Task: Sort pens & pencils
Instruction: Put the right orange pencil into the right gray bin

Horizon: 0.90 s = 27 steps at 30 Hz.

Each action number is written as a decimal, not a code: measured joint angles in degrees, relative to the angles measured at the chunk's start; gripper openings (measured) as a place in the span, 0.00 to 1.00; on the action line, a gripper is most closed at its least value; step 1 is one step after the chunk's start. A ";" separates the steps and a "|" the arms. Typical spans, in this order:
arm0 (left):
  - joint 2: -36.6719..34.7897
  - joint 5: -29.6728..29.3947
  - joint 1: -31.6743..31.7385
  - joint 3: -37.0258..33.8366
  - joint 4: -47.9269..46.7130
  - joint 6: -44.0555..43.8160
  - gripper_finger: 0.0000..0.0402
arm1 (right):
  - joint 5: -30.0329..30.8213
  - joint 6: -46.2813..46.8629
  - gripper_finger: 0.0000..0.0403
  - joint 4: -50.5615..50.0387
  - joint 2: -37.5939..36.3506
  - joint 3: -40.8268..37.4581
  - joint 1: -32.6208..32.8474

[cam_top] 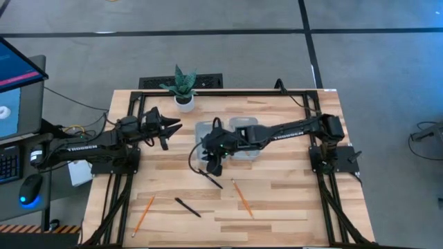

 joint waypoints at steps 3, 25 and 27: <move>0.02 0.03 0.00 0.00 -1.54 -0.37 0.29 | 0.00 1.46 0.34 -1.40 0.00 0.00 0.57; 0.01 0.05 0.00 0.00 -3.33 0.02 0.29 | -1.59 17.34 0.33 -7.06 2.20 -0.04 4.02; 0.00 0.05 0.00 0.00 -3.65 -0.32 0.29 | -1.75 17.36 0.33 -6.28 2.10 -0.02 4.16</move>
